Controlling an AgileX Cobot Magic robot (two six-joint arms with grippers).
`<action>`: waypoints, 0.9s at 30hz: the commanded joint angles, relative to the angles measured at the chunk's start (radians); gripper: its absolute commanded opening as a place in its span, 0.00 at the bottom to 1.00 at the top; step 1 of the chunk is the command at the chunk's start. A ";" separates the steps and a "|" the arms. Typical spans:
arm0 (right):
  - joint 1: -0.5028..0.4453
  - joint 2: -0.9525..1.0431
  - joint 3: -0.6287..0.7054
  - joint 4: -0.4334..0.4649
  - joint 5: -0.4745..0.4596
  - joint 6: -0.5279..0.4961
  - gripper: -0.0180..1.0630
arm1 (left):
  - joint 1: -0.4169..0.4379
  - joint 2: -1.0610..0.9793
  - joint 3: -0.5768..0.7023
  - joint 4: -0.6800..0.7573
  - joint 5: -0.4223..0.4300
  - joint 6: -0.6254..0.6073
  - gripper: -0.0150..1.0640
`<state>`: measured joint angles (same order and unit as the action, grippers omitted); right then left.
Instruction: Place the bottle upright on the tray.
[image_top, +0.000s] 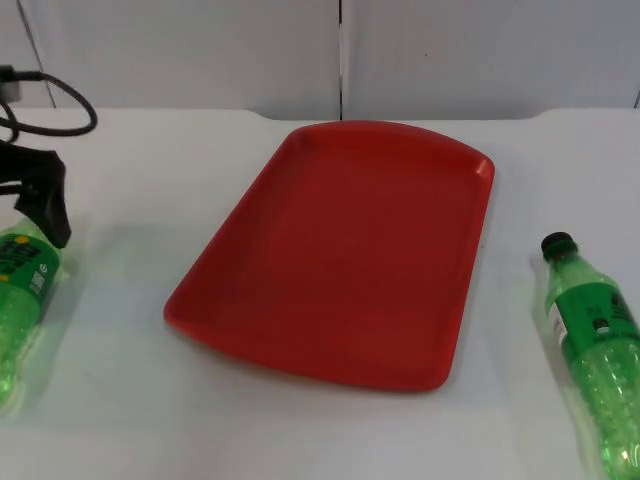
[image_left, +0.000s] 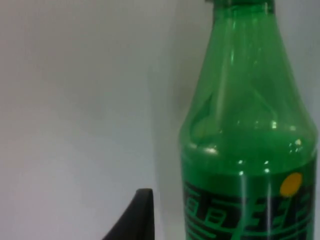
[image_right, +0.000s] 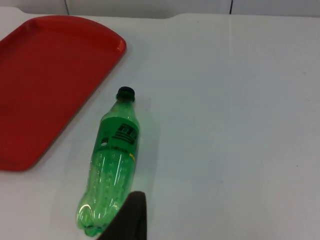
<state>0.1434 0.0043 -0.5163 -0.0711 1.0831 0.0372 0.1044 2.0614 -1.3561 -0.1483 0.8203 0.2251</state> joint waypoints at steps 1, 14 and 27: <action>-0.004 -0.004 0.000 0.005 -0.006 0.000 0.99 | -0.014 0.012 -0.006 0.018 -0.029 -0.026 0.97; -0.004 -0.004 0.000 0.005 -0.006 0.000 0.99 | -0.011 0.111 -0.006 0.038 -0.109 -0.058 0.97; -0.004 -0.004 0.000 0.005 -0.006 0.000 0.99 | -0.011 0.180 -0.006 0.029 -0.161 -0.054 0.97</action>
<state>0.1434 0.0043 -0.5163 -0.0711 1.0831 0.0372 0.0928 2.2211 -1.3632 -0.1047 0.6679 0.1761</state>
